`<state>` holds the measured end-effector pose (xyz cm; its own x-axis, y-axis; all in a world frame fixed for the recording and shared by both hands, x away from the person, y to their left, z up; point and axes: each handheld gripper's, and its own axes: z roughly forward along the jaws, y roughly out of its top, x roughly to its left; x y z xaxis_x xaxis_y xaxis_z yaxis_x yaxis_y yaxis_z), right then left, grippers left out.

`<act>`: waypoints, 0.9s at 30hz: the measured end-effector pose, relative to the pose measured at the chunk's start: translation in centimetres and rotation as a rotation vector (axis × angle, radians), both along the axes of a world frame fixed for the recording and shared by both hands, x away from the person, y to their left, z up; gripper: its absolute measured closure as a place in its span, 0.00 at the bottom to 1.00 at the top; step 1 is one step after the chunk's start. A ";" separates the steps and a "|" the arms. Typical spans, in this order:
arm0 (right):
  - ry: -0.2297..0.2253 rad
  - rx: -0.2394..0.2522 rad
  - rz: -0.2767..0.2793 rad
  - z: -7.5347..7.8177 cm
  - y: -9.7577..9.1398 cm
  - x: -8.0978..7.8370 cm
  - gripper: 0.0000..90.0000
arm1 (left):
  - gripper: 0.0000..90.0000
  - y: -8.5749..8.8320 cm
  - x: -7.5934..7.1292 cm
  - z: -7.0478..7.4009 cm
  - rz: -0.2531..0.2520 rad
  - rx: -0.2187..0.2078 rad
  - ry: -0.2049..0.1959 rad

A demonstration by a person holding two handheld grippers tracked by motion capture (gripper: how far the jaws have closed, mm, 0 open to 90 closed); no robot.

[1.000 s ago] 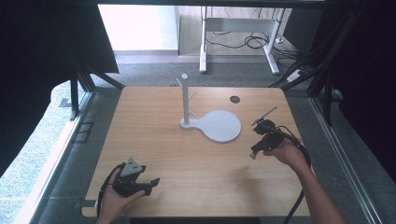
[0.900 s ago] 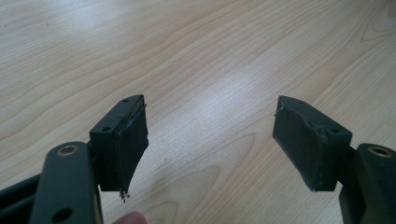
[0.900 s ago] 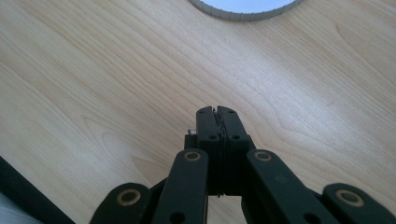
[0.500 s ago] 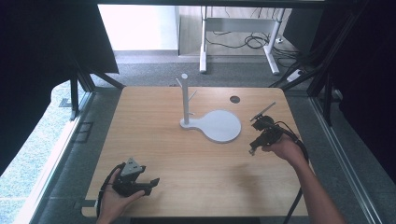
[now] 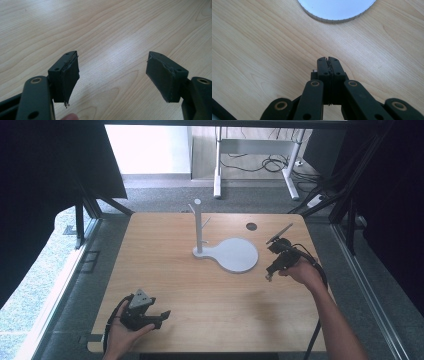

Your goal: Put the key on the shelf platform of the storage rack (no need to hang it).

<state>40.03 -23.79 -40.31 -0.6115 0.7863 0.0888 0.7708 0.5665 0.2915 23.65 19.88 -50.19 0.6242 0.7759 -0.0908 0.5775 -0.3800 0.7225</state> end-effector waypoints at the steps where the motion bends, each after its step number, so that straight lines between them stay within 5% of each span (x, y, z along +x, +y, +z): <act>1: 0.000 0.001 -0.001 0.0 0.1 0.1 1.00 | 0.30 0.0 0.0 0.0 0.002 0.001 0.000; 27: 0.010 0.001 0.013 0.2 2.5 2.5 1.00 | 0.30 0.0 0.0 0.0 -0.004 0.004 0.005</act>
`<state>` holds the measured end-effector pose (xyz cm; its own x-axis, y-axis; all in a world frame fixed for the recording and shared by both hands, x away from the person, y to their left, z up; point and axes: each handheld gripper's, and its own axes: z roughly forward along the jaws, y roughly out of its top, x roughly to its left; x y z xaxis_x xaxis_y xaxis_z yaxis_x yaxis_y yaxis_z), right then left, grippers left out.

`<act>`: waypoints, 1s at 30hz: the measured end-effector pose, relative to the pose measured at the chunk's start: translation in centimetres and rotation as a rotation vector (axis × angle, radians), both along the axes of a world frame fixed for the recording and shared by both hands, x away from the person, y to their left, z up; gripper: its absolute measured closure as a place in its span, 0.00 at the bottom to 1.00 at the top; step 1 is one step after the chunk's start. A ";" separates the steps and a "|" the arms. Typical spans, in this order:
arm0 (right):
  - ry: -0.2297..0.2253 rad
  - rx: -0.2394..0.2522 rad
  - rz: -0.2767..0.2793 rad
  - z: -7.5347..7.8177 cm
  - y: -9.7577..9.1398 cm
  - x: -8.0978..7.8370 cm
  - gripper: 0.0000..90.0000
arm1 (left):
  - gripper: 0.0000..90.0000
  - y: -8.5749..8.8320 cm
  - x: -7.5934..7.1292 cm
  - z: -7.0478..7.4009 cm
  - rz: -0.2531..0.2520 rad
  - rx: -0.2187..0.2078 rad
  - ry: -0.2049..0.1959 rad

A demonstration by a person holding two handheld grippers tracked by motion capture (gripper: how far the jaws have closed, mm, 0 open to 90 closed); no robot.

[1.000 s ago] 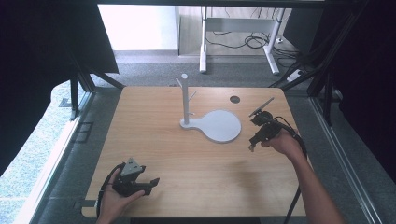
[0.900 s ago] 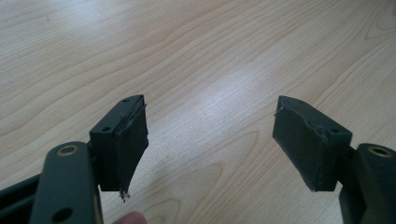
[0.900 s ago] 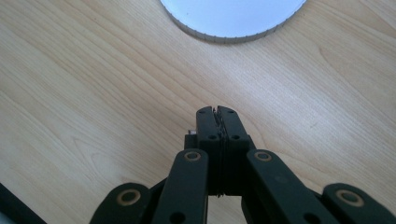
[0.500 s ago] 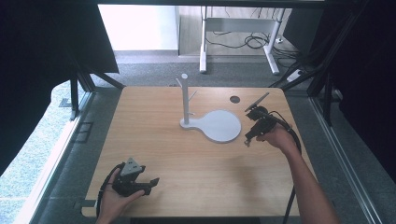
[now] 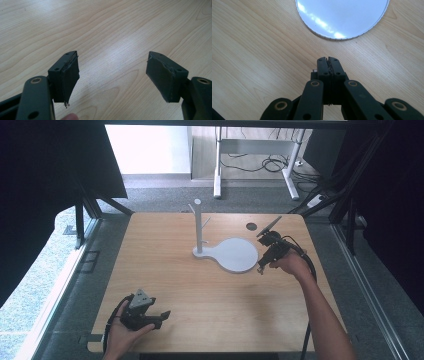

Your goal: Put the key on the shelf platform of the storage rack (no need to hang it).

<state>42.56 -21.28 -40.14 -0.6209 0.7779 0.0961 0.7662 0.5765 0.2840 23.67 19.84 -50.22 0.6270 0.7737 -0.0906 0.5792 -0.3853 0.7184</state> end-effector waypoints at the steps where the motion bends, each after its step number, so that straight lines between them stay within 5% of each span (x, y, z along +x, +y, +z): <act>1: -0.001 -0.003 0.004 0.0 0.1 0.1 1.00 | 0.30 0.0 0.0 0.0 0.000 0.000 0.000; 30: 0.001 0.008 0.005 1.0 2.0 2.0 1.00 | 0.29 0.0 -0.1 0.1 -0.015 -0.006 -0.008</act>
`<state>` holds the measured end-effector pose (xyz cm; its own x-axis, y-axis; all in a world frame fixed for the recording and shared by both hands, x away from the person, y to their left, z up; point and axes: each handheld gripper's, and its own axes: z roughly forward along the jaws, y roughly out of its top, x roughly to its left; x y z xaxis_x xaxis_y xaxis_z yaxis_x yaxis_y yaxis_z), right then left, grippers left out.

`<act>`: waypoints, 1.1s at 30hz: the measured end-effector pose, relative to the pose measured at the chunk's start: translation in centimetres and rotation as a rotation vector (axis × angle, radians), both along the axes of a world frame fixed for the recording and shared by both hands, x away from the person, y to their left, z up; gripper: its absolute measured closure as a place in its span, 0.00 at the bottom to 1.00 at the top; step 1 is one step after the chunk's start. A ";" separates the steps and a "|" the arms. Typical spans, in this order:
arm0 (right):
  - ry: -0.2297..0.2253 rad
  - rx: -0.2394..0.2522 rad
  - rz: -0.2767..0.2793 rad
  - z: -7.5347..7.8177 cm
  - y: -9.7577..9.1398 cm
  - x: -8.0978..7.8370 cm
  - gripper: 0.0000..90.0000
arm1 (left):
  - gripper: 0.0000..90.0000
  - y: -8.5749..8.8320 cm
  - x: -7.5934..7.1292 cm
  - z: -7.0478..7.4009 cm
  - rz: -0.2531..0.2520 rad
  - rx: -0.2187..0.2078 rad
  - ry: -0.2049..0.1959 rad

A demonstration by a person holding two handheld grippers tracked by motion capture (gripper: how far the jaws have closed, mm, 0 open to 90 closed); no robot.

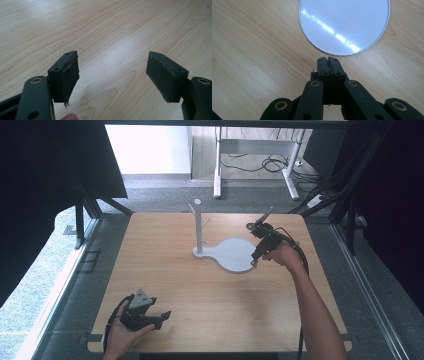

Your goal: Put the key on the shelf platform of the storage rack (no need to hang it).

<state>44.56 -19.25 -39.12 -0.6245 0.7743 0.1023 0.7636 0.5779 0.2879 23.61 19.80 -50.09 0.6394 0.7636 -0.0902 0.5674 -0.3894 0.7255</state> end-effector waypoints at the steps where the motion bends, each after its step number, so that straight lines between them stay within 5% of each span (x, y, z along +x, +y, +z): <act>1: 0.001 -0.002 -0.004 0.0 0.1 0.1 1.00 | 0.29 0.0 0.0 0.0 0.001 0.001 0.002; 33: 0.016 0.012 0.016 -1.2 3.0 2.3 1.00 | 0.30 0.3 0.0 0.1 0.019 -0.011 0.002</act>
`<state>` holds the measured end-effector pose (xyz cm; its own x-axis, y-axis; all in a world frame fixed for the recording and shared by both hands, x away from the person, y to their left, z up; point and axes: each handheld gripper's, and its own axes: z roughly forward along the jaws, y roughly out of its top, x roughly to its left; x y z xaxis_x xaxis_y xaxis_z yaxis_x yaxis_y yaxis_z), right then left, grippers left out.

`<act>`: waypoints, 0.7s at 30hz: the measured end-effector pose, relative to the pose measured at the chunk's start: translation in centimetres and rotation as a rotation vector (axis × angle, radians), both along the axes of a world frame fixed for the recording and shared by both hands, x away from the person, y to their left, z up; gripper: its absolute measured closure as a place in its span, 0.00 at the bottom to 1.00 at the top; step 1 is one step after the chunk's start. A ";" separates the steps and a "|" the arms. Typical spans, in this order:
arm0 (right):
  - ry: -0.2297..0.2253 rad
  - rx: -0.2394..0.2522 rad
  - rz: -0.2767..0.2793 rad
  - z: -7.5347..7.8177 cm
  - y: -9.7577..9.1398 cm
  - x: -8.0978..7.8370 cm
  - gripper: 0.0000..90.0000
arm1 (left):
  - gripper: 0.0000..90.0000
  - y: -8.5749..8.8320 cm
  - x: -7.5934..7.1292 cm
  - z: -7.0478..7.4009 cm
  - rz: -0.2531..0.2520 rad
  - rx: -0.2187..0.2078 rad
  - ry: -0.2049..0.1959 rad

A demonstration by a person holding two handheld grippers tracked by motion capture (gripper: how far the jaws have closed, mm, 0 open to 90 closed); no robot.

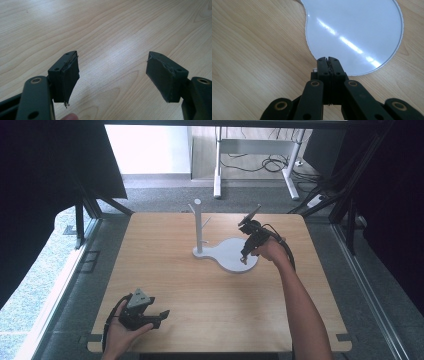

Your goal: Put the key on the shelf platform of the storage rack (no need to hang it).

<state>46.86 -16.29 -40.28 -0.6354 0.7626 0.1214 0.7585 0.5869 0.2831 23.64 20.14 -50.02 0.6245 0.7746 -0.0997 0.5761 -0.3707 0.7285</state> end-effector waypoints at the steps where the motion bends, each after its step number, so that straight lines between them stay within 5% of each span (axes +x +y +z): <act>1: 0.004 -0.003 0.000 0.0 0.0 0.1 1.00 | 0.30 0.0 0.0 0.0 -0.001 0.000 0.000; 21: 0.008 -0.005 -0.021 -0.6 1.2 2.4 1.00 | 0.30 0.3 0.1 0.0 0.001 0.002 0.001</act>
<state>49.22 -15.05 -40.88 -0.6180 0.7765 0.1229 0.7731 0.5718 0.2743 23.75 20.47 -50.05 0.6240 0.7752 -0.0989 0.5769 -0.3716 0.7274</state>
